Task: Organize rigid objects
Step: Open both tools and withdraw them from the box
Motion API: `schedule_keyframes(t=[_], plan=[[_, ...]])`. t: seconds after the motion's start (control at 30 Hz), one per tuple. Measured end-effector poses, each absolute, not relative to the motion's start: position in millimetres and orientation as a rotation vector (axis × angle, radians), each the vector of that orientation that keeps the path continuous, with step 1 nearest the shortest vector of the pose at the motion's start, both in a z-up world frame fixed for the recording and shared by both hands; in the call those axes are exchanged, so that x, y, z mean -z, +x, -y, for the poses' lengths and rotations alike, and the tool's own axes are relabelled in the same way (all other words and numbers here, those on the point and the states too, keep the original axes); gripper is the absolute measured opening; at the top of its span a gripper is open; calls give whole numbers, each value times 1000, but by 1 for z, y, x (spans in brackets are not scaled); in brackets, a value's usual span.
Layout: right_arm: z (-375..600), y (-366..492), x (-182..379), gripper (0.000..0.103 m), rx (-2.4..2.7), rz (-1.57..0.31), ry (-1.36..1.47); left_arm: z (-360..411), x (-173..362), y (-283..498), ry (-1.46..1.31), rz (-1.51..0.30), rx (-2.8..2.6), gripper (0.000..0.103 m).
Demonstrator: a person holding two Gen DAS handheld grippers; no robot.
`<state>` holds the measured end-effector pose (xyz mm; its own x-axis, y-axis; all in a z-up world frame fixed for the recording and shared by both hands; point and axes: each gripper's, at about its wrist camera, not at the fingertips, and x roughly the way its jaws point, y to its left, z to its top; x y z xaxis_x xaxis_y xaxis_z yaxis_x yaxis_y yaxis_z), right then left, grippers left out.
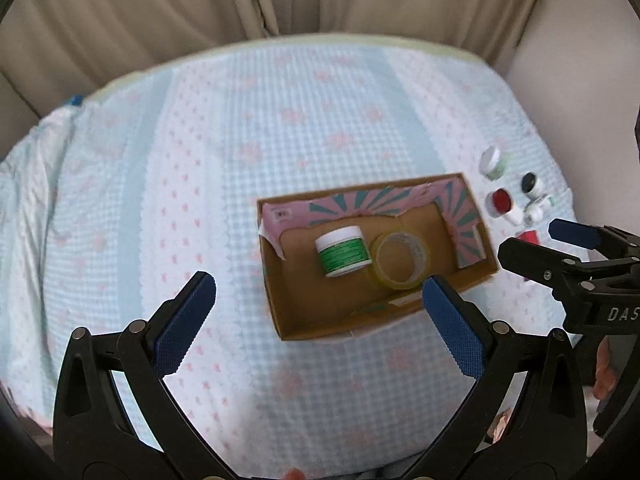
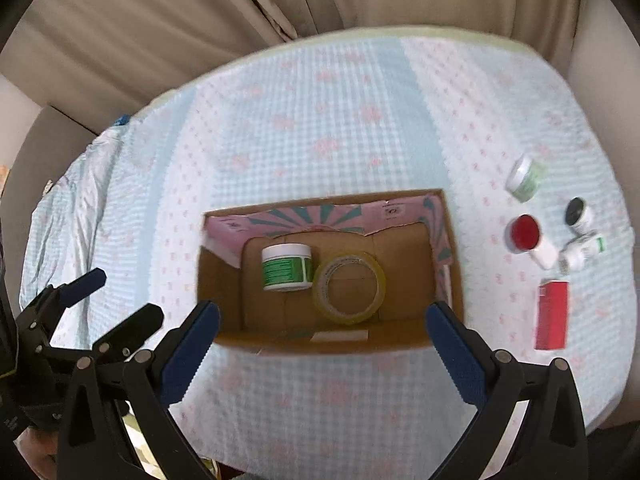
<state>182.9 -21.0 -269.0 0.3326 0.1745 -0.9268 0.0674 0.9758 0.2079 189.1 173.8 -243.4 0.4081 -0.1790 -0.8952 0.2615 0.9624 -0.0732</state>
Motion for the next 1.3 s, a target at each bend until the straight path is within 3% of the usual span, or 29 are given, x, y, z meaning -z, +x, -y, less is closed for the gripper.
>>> schedule_keyframes(t=[0.53, 0.93, 1.3], plan=[[85, 113, 176, 103, 152, -1094, 205, -117, 192, 161, 95, -1012, 412, 103], [210, 91, 179, 103, 275, -1084, 266, -7, 189, 163, 86, -1001, 331, 103], [341, 113, 225, 103, 264, -1102, 338, 121, 250, 190, 45, -1107, 258, 103]])
